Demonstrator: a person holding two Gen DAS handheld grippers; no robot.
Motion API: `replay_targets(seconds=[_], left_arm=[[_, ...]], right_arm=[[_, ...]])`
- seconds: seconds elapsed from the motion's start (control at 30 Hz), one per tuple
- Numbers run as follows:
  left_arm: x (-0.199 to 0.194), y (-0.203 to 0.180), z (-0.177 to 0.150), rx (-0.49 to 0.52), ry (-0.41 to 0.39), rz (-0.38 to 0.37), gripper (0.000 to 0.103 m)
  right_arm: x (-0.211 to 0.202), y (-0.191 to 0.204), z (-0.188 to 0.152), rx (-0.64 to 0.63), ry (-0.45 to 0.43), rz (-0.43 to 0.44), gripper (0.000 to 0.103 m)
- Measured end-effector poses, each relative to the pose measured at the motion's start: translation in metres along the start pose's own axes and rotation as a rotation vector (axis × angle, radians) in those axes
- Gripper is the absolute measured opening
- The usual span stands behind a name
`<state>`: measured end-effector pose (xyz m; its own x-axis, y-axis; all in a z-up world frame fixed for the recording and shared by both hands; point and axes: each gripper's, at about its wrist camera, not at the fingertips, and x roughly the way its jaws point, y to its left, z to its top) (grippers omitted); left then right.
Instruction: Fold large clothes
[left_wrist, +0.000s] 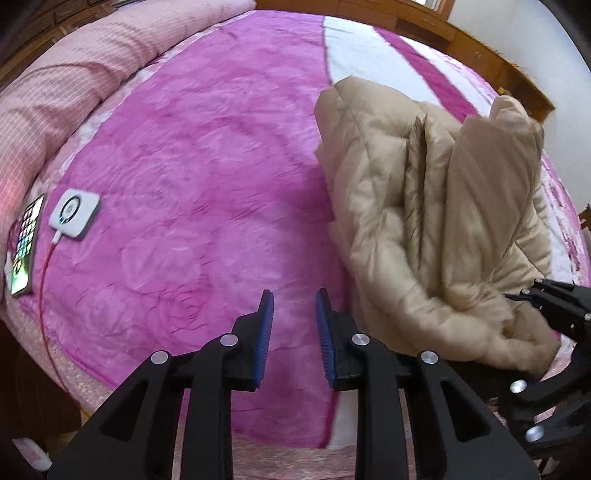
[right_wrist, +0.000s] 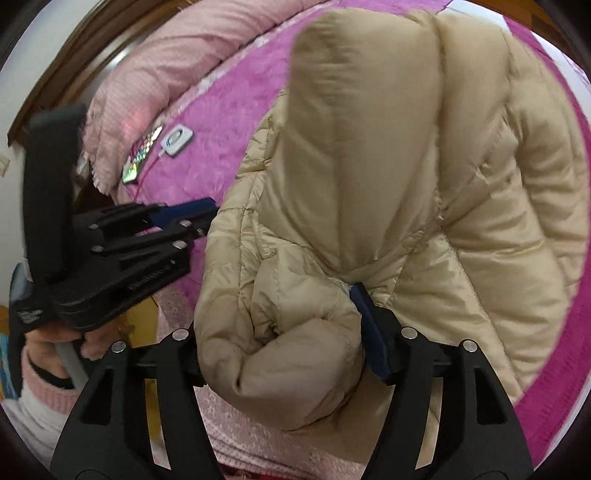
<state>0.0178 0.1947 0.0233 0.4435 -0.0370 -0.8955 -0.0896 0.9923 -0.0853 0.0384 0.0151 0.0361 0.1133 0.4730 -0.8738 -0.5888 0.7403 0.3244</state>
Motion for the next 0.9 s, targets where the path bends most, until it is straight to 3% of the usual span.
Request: replay_targets(seconds=[0.17,0.23,0.3,0.43,0.5,0.63,0.77,0.83,0.9], left_arm=[[-0.008,0.011,-0.003,-0.025,-0.002,0.003,0.026],[-0.017,0.010,-0.003,-0.032,-0.012,-0.034,0.034],[-0.029,0.005,-0.001,-0.021,-0.039,-0.065,0.057],[-0.047,-0.011,0.005,0.015,-0.081,-0.110,0.071],[-0.054,-0.022,0.009,0.017,-0.099,-0.165,0.084],[-0.056,-0.044,0.017,0.026,-0.104,-0.244,0.088],[-0.046,-0.076,0.028,0.067,-0.096,-0.245,0.091],[-0.035,-0.094,0.034,0.117,-0.088,-0.213,0.092],[-0.022,-0.107,0.040,0.147,-0.085,-0.120,0.092]], right_arm=[[0.001,0.004,-0.005,-0.024,-0.032,0.010,0.075],[-0.010,0.003,-0.010,-0.013,-0.053,0.024,0.075],[-0.028,0.002,-0.017,-0.006,-0.080,0.027,0.075],[-0.065,-0.002,-0.031,-0.009,-0.126,0.043,0.078],[-0.083,-0.011,-0.038,0.006,-0.147,0.041,0.078],[-0.115,-0.045,-0.055,0.066,-0.224,-0.007,0.079],[-0.127,-0.093,-0.063,0.211,-0.272,-0.056,0.079],[-0.126,-0.123,-0.066,0.302,-0.291,-0.084,0.079],[-0.120,-0.145,-0.068,0.358,-0.297,-0.103,0.079]])
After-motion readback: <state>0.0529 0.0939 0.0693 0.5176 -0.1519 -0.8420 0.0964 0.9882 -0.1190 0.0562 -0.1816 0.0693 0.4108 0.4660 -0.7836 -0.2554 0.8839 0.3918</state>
